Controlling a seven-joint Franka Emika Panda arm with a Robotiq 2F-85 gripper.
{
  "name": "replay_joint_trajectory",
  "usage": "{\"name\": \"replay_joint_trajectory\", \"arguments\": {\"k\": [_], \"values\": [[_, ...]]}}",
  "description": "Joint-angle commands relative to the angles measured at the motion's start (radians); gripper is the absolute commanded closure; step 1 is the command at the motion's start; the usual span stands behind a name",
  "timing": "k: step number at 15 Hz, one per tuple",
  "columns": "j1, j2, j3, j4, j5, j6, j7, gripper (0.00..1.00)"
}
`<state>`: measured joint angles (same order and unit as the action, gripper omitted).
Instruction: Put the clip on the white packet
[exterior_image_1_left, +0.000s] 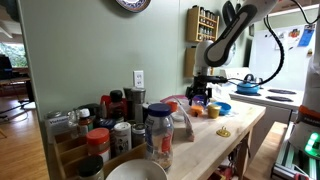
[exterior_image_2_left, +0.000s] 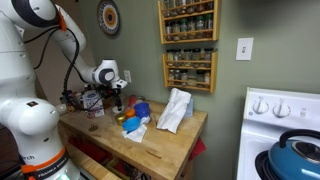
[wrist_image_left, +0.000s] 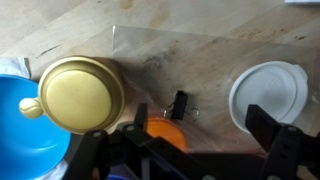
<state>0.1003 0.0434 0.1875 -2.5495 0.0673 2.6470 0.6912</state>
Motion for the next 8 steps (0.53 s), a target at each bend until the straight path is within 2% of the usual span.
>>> {"name": "replay_joint_trajectory", "arguments": {"k": [1,8], "values": [[0.026,0.051,-0.03,0.005,-0.004,0.057,0.048,0.0],[0.057,0.112,-0.062,0.009,0.001,0.155,0.094,0.0]]}}
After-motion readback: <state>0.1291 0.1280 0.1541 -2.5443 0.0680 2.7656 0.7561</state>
